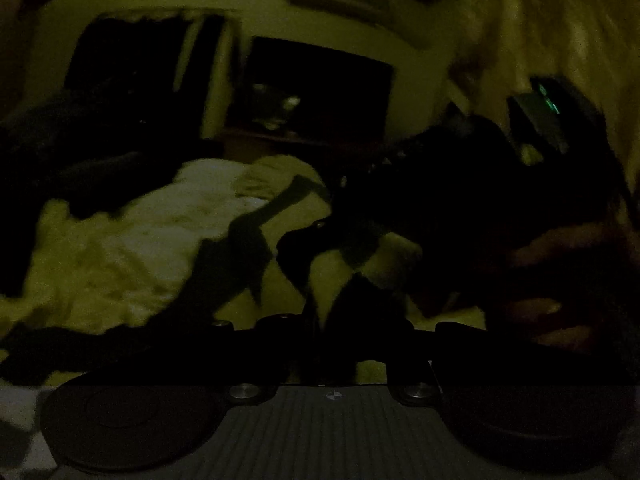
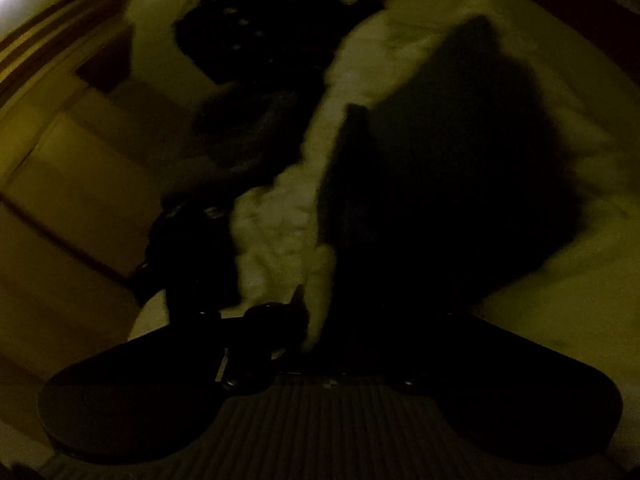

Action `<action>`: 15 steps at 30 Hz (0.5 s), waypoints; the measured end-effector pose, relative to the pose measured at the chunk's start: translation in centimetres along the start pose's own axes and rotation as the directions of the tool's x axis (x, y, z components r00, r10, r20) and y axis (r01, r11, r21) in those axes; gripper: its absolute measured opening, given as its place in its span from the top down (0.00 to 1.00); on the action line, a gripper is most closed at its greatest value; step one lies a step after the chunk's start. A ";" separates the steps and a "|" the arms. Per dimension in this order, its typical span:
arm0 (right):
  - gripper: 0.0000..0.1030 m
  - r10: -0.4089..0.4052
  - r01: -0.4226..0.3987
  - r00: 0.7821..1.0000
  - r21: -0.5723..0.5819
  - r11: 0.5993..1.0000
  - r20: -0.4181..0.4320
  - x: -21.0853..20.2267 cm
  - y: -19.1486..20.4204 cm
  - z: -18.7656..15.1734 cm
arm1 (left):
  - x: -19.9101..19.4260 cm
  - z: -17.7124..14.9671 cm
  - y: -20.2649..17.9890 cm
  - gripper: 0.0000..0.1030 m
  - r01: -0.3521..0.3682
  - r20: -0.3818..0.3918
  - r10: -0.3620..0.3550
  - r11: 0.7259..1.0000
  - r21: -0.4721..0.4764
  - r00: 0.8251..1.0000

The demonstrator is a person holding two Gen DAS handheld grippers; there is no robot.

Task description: Fold large clothes

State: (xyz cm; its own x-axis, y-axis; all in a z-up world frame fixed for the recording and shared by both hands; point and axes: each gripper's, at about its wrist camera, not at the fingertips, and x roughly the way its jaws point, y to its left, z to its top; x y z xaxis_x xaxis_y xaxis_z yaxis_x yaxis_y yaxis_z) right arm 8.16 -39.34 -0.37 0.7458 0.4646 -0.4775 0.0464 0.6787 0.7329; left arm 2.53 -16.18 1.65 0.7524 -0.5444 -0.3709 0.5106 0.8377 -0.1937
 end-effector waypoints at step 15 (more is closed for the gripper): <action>0.73 -0.113 -0.002 0.945 -0.352 0.936 -0.306 20.8 16.5 -9.9 | -9.3 -6.8 19.7 0.25 -0.318 -0.134 0.295 0.763 -0.562 0.946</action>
State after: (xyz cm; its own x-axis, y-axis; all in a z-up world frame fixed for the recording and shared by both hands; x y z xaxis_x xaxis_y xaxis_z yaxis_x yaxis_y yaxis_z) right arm 17.89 -12.85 -3.03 0.4964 0.5363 -0.6826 -0.1922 0.8347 0.5160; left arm 2.78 5.66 -4.88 0.8065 -0.2623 -0.5298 -0.0831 0.8370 -0.5409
